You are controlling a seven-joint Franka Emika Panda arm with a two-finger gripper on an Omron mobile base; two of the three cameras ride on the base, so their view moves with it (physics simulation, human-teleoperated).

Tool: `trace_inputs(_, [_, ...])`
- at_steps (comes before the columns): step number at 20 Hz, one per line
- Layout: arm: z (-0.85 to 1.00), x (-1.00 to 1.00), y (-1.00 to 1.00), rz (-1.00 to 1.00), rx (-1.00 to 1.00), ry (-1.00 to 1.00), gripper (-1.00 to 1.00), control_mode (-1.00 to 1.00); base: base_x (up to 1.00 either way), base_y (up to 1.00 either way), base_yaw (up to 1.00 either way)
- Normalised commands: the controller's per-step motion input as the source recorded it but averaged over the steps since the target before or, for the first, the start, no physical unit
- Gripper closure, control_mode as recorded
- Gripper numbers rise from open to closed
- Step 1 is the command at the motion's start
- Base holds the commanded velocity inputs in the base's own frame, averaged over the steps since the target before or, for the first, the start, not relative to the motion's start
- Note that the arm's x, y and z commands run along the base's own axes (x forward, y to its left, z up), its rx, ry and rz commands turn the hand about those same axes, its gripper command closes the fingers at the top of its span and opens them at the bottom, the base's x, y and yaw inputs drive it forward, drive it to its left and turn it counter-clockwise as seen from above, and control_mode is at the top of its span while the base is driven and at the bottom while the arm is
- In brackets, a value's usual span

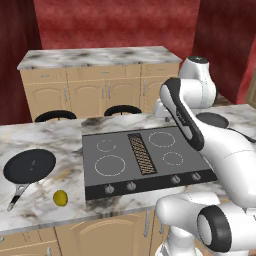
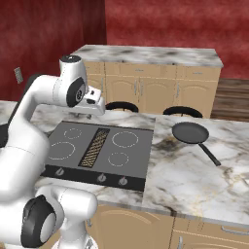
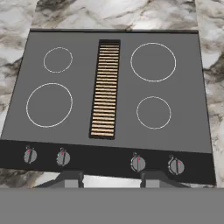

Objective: Place both pans onto different burners. Then place the lemon and the steak on different pans.

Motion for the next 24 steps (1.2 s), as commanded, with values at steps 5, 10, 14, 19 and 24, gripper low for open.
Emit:
trace_inputs(5, [0.00, -0.19, 0.00, 0.00, 0.00, -0.05, -1.00, -1.00, 0.00, 0.00, 0.00])
trace_inputs(10, [0.00, -0.38, 0.00, 0.00, 0.00, -0.08, -1.00, -1.00, 0.00, 0.00, 0.00])
trace_inputs(14, [0.00, -0.53, 0.00, 0.00, 0.00, -0.11, -1.00, -1.00, 0.00, 0.00, 0.00])
trace_inputs(19, [0.00, -0.49, 0.00, 0.00, 0.00, -0.11, -1.00, -1.00, 0.00, 0.00, 0.00])
trace_inputs(24, [0.00, -0.49, 0.00, 0.00, 0.00, -0.09, -1.00, -1.00, 0.00, 0.00, 0.00])
